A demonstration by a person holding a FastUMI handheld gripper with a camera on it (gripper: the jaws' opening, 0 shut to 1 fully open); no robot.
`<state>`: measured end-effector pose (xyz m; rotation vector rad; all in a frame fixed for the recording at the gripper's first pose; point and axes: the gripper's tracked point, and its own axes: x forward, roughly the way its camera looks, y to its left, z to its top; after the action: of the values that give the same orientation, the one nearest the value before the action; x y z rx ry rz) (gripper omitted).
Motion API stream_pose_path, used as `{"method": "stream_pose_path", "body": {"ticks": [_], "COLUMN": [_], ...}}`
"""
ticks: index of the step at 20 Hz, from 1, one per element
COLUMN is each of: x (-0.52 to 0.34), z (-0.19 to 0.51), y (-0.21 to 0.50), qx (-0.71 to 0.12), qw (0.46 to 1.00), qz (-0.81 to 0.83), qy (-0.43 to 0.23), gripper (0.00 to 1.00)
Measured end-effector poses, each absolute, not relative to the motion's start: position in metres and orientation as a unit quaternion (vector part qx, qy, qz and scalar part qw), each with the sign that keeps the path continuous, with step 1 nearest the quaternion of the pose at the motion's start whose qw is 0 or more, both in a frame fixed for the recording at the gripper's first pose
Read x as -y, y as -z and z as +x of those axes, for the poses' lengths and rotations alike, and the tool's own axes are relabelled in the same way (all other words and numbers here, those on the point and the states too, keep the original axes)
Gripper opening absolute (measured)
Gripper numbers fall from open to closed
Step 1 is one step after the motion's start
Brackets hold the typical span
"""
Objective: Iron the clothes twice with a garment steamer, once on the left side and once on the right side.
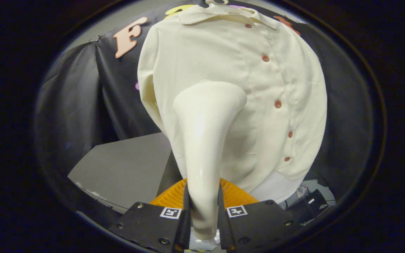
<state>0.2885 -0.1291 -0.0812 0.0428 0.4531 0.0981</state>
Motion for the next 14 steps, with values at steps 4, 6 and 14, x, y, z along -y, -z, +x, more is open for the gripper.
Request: {"method": "stream_pose_path", "body": {"ticks": [4,6,14], "x": [0.135,0.139,0.145], "z": [0.285,0.284,0.279], "y": [0.107,0.123,0.180], "qx": [-0.245,-0.258,-0.293], "qw": [0.968,0.965,0.955], "qz": [0.019,0.016,0.030], "qy": [-0.045,-0.043,-0.035], "gripper": [0.33,0.33,0.33]}}
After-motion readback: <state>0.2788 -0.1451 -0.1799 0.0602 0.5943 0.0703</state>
